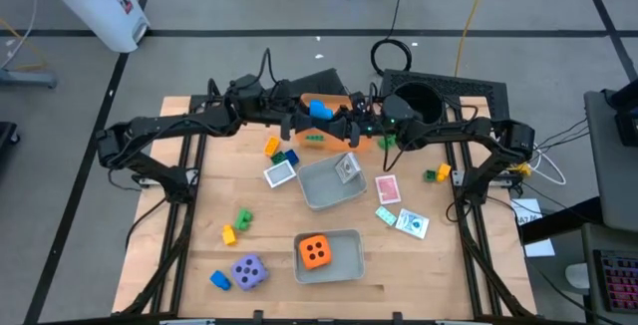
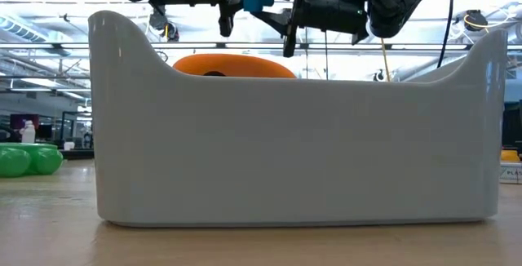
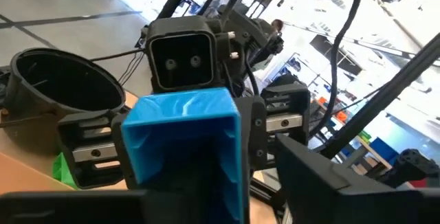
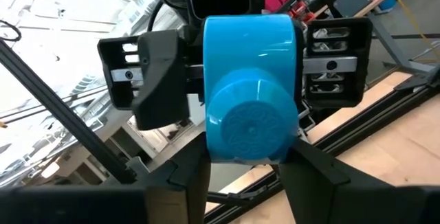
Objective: Pick & Place Toys
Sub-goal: Put the blue game piece into the orange bin
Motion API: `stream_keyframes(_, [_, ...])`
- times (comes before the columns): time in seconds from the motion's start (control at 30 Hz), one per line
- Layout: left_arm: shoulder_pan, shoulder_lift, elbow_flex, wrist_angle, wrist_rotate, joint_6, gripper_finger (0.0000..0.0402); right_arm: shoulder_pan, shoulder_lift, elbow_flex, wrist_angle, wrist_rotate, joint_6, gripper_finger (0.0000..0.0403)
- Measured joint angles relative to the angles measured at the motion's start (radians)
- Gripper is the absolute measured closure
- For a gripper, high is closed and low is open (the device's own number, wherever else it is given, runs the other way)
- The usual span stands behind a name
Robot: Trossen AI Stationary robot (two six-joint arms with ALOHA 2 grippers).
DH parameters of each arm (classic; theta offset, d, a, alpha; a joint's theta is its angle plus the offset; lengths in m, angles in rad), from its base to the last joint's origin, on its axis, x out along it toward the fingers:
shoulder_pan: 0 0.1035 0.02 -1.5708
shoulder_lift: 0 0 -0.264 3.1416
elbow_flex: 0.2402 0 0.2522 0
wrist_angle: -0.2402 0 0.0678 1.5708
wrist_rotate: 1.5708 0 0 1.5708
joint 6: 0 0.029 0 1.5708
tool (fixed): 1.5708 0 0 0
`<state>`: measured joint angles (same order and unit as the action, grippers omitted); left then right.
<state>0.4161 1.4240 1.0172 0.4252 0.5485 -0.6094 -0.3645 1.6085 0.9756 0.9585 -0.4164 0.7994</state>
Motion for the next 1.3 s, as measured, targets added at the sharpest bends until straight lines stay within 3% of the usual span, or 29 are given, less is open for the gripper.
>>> stream_keyframes(0.17, [0.023, 0.000, 0.000, 0.001, 0.010, 0.003, 0.0191, -0.004, 0.000, 0.000, 0.003, 0.008, 0.000, 0.0263])
stream_keyframes(0.3, [0.049, -0.001, 0.000, 0.004, 0.055, -0.014, 0.0178, -0.018, -0.014, 0.000, 0.001, 0.007, 0.000, 0.0260])
stream_keyframes(0.73, [0.125, -0.014, 0.000, -0.013, 0.166, -0.051, 0.0201, -0.081, -0.050, 0.000, -0.030, -0.009, -0.008, 0.0263])
stream_keyframes(1.07, [0.197, -0.095, -0.002, -0.053, 0.169, -0.001, 0.0215, -0.142, -0.051, 0.001, -0.064, -0.066, -0.001, 0.0263])
stream_keyframes(1.2, [0.226, -0.140, -0.002, -0.116, 0.170, 0.032, 0.0215, -0.169, -0.052, 0.045, -0.203, -0.125, -0.030, 0.0265])
stream_keyframes(1.3, [0.244, -0.173, -0.002, -0.145, 0.167, 0.060, 0.0215, -0.179, -0.052, 0.148, -0.423, -0.159, -0.153, 0.0264])
